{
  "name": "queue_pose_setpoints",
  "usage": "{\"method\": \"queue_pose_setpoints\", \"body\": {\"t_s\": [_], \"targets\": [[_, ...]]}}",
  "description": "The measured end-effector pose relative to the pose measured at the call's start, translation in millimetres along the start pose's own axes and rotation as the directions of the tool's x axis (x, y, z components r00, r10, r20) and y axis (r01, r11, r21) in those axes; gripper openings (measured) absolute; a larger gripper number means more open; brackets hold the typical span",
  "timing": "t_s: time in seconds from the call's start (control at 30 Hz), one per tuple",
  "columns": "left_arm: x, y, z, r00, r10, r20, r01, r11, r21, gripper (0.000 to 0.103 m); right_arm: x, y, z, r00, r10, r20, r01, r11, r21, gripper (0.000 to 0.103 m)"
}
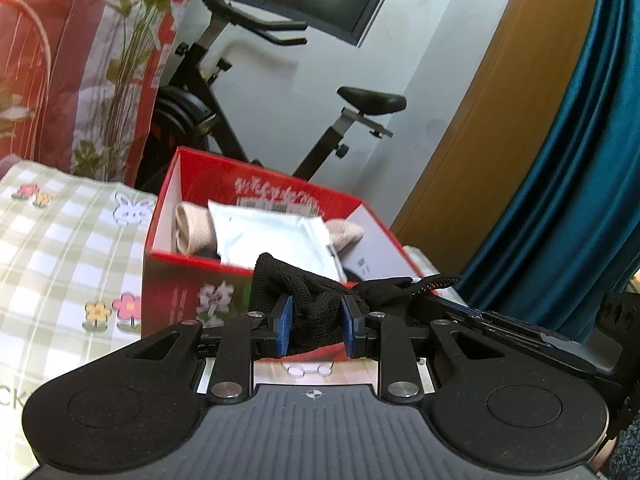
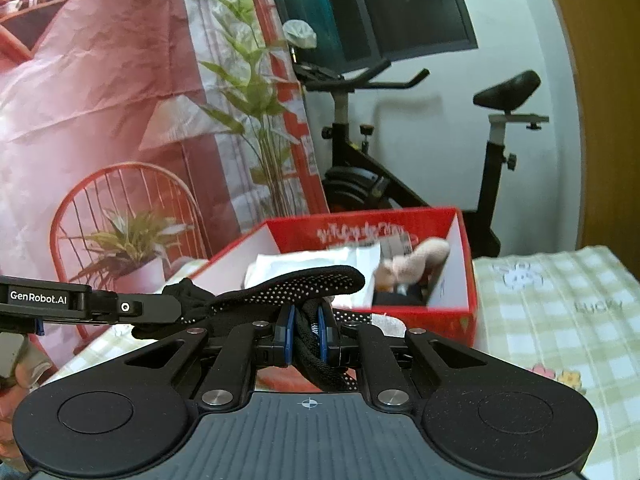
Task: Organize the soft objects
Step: 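Lift the black gloves with both tools and carry them over the box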
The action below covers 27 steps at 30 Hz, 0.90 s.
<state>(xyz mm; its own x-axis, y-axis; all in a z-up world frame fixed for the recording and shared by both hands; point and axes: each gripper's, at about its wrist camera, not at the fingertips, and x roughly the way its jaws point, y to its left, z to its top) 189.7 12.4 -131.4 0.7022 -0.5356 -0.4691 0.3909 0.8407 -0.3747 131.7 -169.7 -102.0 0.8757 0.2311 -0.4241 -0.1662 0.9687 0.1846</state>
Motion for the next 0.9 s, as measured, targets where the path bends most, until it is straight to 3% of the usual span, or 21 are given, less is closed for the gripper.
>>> {"method": "queue_pose_setpoints", "body": {"t_s": [0.4,0.6,0.9], "targets": [[22,9,48,0.999,0.011,0.044,-0.012,1.0,0.023,0.027,39,-3,58,1.0,-0.001,0.019,0.002,0.998,-0.063,0.011],[48,25,72,0.998,0.049,0.028,-0.048,0.999,-0.02,0.027,80,-6,78,1.0,-0.023,-0.001,0.023,0.995,-0.099,0.011],[85,36,88,0.995,0.101,-0.025,-0.101,0.995,0.011,0.027,138,-18,82,0.994,-0.076,-0.08,0.067,0.992,-0.112,0.011]]}}
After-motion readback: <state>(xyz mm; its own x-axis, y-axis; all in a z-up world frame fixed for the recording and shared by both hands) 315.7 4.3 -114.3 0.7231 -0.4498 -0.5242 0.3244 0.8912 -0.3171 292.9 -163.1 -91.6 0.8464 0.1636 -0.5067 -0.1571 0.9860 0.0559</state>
